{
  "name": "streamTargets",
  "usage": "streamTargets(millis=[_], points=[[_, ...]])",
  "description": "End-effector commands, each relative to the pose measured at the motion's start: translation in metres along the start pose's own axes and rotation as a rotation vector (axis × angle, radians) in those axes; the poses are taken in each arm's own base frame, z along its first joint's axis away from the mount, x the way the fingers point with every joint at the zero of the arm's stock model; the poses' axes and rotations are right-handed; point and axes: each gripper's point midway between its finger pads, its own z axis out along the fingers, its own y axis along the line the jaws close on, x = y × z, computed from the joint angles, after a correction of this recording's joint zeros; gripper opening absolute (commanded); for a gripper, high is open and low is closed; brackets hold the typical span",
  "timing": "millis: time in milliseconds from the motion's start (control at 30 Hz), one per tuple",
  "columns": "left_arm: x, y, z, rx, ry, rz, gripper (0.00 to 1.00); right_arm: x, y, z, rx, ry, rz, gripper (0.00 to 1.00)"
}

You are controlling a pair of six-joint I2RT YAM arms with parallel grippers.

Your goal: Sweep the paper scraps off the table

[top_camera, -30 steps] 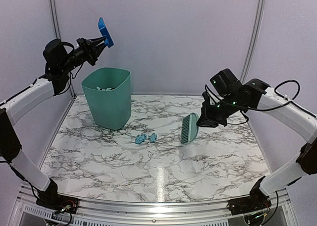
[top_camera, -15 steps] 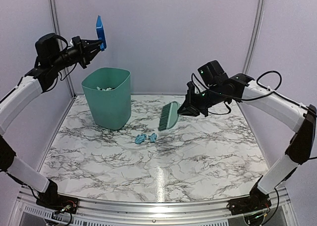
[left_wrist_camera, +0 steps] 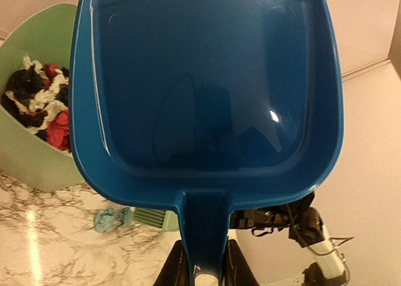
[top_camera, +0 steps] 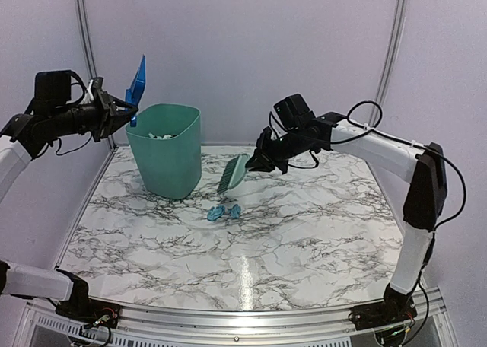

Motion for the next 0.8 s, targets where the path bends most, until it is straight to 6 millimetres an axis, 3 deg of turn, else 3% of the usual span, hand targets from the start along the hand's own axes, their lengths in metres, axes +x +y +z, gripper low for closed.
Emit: streamTargets(millis=[0,300,433,767], points=[[0.026,0.039,-0.02,-0.183,0.045,0.158,0.0,-0.019,0.029,0.009,-0.073,-0.027,0.048,0.0],[0.061,0.071,-0.032,-0.31,0.111,0.343,0.0,-0.049,0.023,0.047,-0.042,-0.072,0.17,0.0],[0.082,0.082,-0.032,-0.318,0.157,0.373,0.0,-0.06,0.007,0.059,0.001,-0.099,0.226,0.0],[0.111,0.095,-0.03,-0.326,0.24,0.408,0.0,-0.059,-0.015,0.105,-0.003,-0.035,0.27,0.0]])
